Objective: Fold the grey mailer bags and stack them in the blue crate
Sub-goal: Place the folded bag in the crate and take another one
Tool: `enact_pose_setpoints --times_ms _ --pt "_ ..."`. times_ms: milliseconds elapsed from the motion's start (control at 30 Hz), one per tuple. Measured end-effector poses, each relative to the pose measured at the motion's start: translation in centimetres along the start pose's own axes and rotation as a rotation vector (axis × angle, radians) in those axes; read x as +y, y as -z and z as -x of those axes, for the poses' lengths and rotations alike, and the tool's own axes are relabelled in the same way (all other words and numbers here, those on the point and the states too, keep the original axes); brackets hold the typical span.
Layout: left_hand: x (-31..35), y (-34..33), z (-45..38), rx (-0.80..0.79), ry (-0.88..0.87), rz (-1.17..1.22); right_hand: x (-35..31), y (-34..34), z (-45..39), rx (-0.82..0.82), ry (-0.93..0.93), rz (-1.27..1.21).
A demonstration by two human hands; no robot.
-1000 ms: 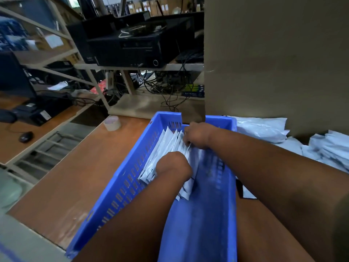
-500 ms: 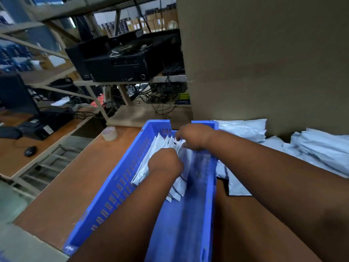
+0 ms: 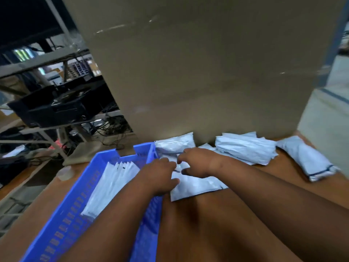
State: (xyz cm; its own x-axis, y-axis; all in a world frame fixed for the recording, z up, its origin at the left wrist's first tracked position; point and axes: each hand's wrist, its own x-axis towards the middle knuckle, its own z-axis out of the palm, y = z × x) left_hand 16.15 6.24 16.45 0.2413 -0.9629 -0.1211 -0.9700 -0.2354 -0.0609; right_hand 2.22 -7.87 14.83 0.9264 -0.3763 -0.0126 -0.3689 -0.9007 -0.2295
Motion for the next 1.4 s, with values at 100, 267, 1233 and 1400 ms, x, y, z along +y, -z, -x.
enact_pose_setpoints --times_ms 100,267,1233,1400 --pt "5.9 -1.3 -1.9 -0.029 -0.081 -0.017 4.9 -1.3 6.5 -0.034 -0.099 -0.015" --pt "15.7 -4.4 -4.6 -0.083 -0.211 0.035 12.4 -3.4 16.6 -0.094 -0.303 -0.033" --pt "28.4 -11.1 -7.1 -0.010 -0.394 -0.029 29.5 -11.5 29.2 0.138 -0.556 -0.033" --pt "26.7 -13.1 -1.8 0.105 -0.409 0.039 25.2 -12.7 32.7 0.053 -0.340 -0.026"
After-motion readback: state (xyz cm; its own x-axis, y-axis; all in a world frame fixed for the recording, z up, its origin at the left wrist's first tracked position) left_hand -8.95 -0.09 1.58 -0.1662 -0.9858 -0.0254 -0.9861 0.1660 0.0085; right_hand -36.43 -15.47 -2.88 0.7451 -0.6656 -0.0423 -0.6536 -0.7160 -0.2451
